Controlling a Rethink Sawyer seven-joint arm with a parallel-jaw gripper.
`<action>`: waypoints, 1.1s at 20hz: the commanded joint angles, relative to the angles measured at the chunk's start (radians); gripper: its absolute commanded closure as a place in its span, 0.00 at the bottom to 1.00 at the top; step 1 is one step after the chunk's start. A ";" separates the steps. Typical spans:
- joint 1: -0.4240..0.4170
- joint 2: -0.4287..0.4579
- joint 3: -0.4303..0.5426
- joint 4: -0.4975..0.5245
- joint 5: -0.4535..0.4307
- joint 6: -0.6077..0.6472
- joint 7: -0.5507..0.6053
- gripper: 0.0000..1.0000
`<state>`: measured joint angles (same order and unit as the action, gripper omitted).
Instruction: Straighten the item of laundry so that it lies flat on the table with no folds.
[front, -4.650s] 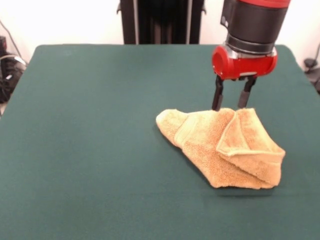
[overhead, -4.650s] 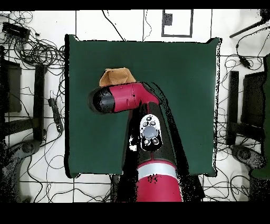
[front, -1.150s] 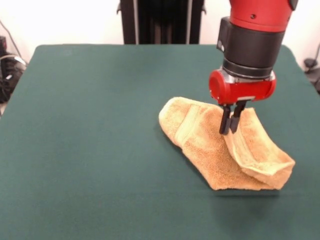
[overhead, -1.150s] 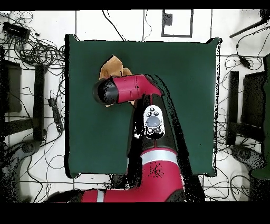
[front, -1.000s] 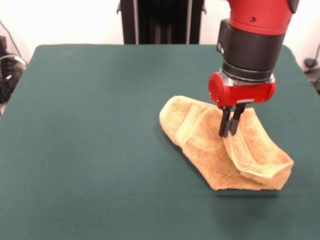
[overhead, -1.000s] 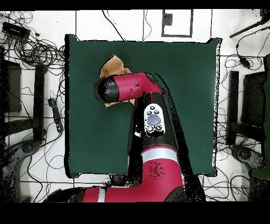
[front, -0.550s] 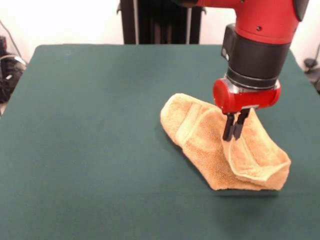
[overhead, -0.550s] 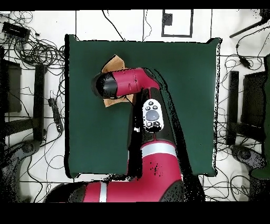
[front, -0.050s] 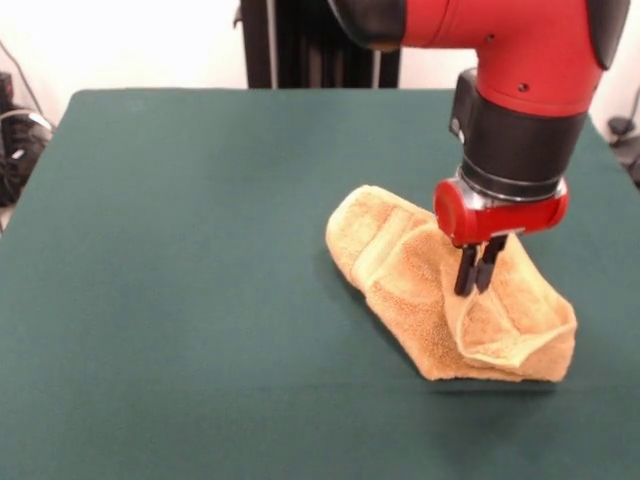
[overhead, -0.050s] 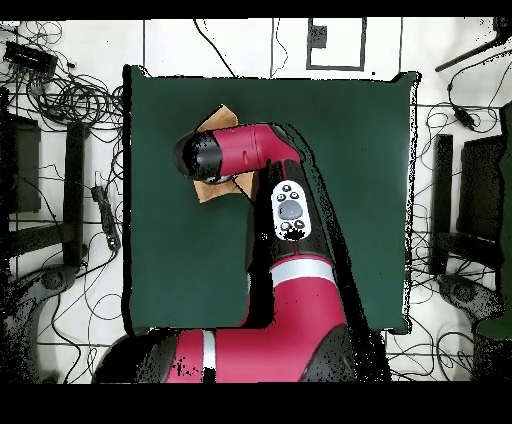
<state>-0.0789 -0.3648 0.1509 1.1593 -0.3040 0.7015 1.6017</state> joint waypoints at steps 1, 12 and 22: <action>-0.030 0.033 0.144 -0.055 -0.062 0.109 -0.272 1.00; -0.070 0.056 0.194 -0.147 -0.120 0.182 -0.347 1.00; -0.083 0.078 0.238 -0.240 -0.177 0.274 -0.412 1.00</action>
<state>-0.1617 -0.3163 0.2625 0.9824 -0.4304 0.8470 1.5876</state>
